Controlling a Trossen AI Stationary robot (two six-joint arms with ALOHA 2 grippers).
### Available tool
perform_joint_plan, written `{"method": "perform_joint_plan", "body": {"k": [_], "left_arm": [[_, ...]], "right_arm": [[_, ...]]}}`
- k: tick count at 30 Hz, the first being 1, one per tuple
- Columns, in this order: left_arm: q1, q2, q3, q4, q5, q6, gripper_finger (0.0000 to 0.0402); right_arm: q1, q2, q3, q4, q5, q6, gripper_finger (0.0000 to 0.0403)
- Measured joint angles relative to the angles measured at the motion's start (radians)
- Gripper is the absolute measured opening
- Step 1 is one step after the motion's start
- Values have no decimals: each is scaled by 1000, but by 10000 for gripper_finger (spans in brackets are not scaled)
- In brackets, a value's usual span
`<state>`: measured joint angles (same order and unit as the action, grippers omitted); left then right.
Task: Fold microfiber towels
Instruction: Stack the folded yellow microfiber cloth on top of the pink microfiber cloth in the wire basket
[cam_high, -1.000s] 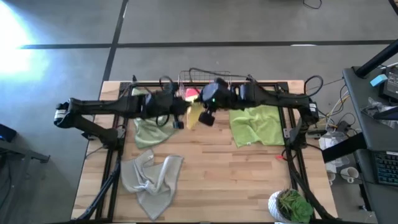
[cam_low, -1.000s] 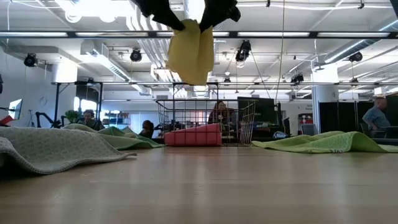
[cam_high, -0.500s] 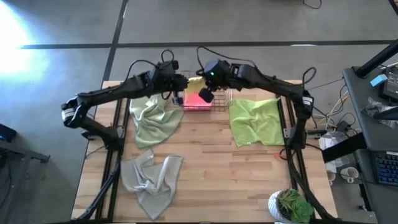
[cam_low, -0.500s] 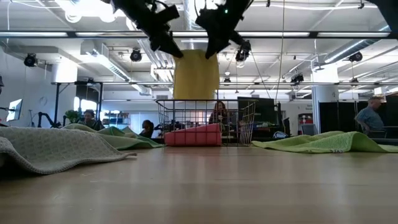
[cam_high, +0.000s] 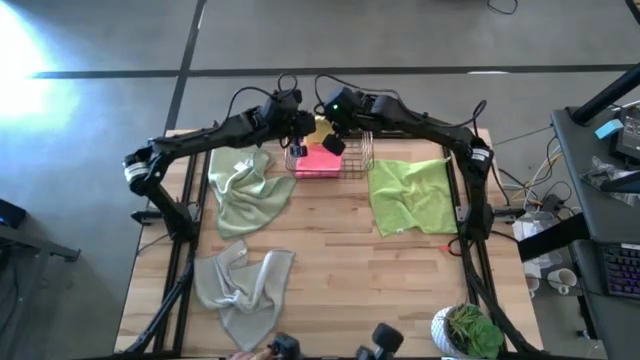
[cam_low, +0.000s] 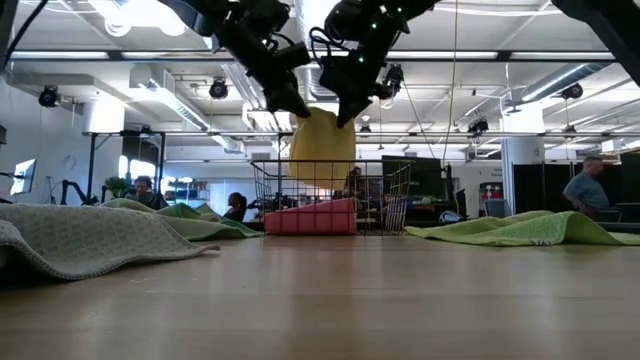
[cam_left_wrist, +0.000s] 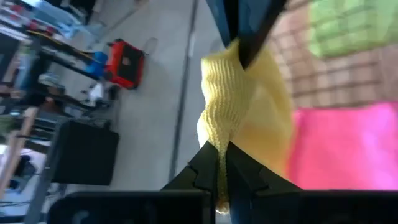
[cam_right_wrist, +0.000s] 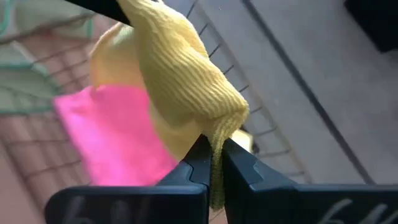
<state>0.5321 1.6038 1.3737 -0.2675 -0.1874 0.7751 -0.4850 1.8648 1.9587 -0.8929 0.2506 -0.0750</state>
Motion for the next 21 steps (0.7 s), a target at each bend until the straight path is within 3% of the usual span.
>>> {"method": "perform_joint_plan", "body": {"k": [11,16,21], "left_arm": [[125,106,143,190,-32,210,0],[156,143,126,89,-24,206,0],[131,141,80,-13,-13,200,0]], "right_arm": [[-142,0,-1,313,8,-262,9],[-156,20,-14,173,-155,-296,9],[-138,36,-41,76,-225,-276,8]]}}
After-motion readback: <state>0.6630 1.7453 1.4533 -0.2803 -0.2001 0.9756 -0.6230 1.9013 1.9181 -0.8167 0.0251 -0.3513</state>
